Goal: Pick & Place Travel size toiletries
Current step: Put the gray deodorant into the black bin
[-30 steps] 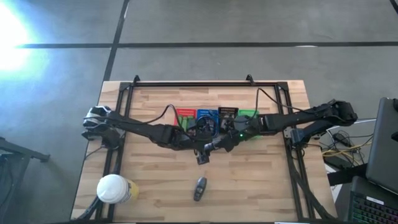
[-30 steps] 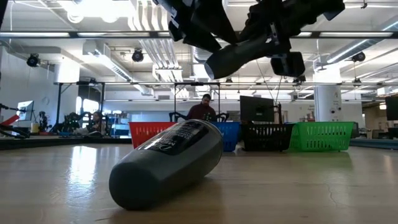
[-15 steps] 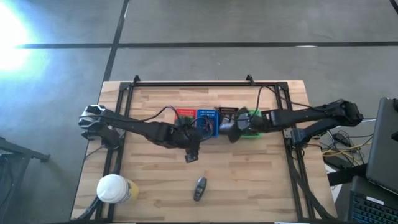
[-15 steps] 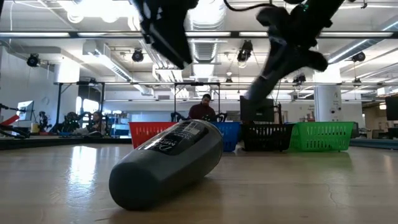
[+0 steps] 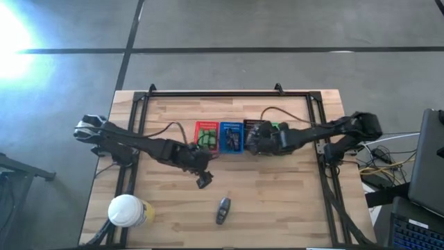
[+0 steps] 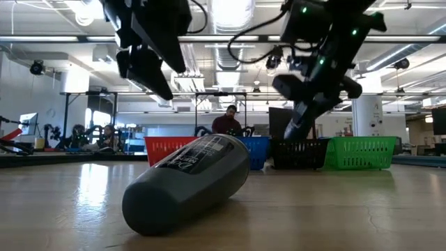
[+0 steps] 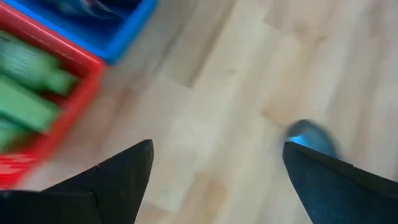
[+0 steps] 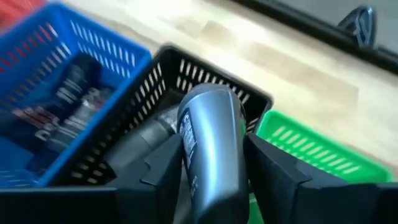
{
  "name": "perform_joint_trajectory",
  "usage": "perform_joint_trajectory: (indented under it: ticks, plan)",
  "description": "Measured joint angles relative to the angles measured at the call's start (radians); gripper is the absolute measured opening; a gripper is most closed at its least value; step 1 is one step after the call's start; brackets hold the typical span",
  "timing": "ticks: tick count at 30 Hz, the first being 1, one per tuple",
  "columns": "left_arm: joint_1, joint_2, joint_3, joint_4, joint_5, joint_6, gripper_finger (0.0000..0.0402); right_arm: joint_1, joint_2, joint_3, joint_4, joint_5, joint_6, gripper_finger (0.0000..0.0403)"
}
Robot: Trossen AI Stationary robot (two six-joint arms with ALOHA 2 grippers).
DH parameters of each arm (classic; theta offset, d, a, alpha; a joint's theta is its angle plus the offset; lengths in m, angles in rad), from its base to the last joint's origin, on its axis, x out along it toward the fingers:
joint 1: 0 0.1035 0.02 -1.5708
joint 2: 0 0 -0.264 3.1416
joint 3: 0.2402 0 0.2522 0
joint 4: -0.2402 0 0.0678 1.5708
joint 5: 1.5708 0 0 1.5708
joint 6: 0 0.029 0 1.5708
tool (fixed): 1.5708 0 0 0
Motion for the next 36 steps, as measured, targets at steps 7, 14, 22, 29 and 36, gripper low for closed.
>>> perform_joint_trajectory:
  ticks: [7,14,22,29,36]
  plan:
    - [-0.023,-0.087,-0.253,0.376,0.145,-0.172,0.036,0.019,0.076,0.036,0.007,-0.037,0.008,0.0234]
    - [-0.053,-0.042,-0.36,0.59,0.177,-0.315,0.036,0.06,-0.007,0.079,-0.071,-0.035,-0.013,0.0294]
    - [-0.137,0.199,-0.119,0.465,0.163,-0.352,0.036,0.128,-0.137,0.076,-0.247,-0.035,0.077,0.035]
    - [-0.172,0.374,0.125,0.249,0.141,-0.457,0.036,0.18,-0.181,0.074,-0.327,-0.036,0.134,0.0362]
    - [-0.246,0.572,0.394,0.017,0.082,-0.57,0.036,0.211,-0.17,0.071,-0.358,-0.03,0.14,0.0353]
